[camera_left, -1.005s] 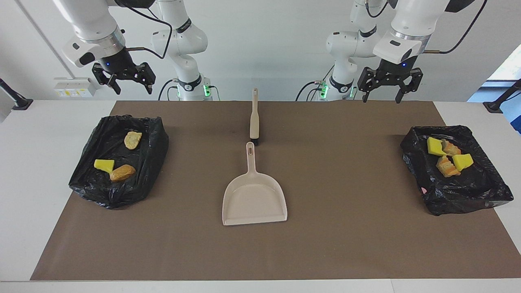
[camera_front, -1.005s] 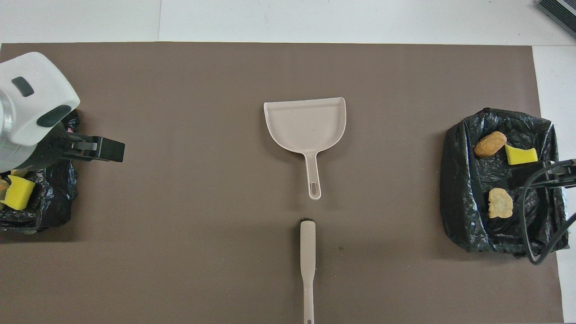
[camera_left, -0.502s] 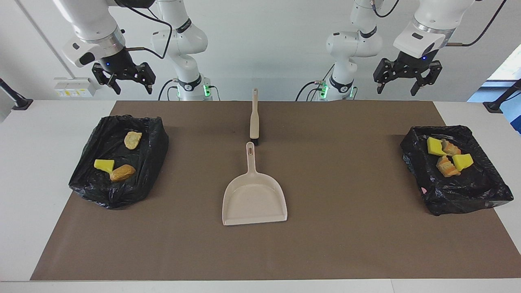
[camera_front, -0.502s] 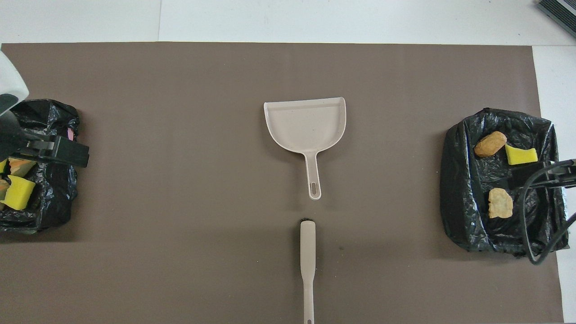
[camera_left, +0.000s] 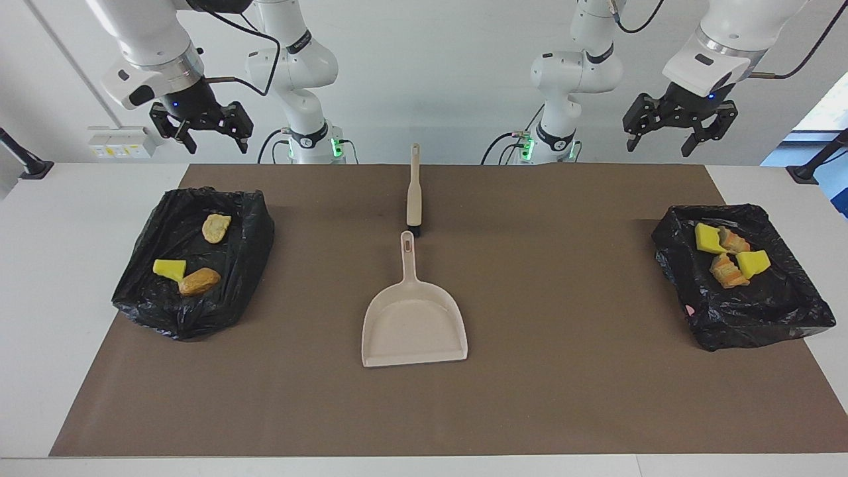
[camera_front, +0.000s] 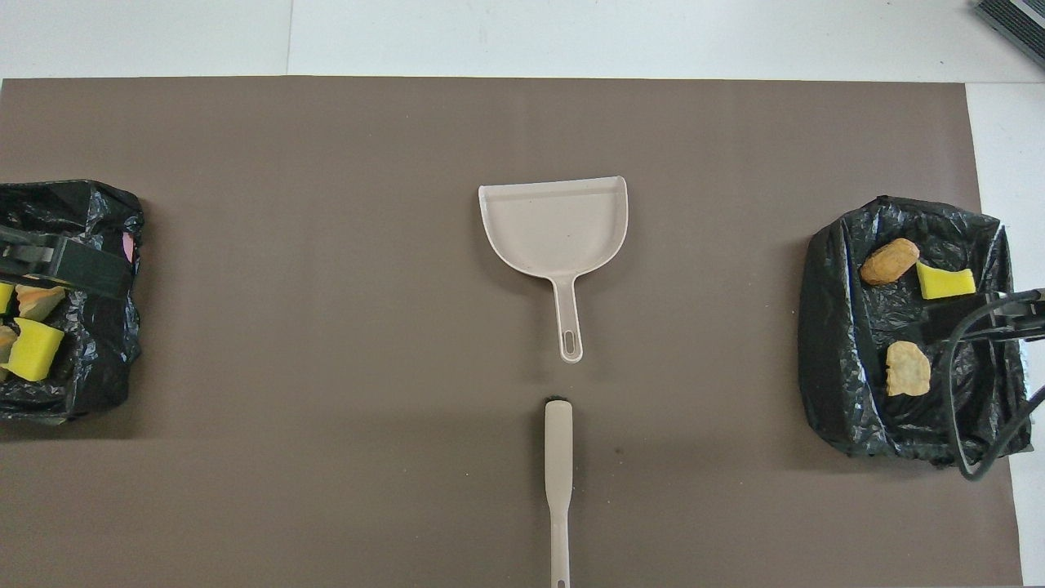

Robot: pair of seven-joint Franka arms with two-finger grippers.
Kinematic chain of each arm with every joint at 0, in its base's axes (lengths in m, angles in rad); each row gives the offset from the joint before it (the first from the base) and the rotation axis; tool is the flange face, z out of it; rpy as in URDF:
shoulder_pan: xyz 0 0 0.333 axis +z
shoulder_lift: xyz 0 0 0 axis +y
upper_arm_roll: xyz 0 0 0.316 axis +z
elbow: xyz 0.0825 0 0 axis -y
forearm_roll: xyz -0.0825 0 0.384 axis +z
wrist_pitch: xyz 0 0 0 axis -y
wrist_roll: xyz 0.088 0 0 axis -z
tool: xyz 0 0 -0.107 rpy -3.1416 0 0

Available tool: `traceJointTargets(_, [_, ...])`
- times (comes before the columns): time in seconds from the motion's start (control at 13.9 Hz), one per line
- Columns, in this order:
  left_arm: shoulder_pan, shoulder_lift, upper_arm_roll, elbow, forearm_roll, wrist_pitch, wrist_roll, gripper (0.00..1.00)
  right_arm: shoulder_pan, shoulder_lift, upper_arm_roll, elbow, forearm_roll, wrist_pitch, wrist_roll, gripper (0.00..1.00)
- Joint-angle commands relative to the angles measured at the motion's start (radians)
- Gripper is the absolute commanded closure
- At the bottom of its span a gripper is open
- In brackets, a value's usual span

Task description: Sweep and dump trash in bin

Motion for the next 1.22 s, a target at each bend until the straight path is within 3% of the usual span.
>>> traceJointTargets(0.0, [-0.006, -0.103, 0.014, -0.149, -0.01, 0.046, 0.017, 0.0, -0.01, -0.007, 0.004, -0.003, 0.016, 0.01, -0.021, 0.0])
traceJointTargets(1.15, [0.006, -0.116, 0.023, -0.174, -0.01, 0.085, 0.018, 0.0, -0.01, -0.007, 0.004, -0.003, 0.016, 0.01, -0.021, 0.0])
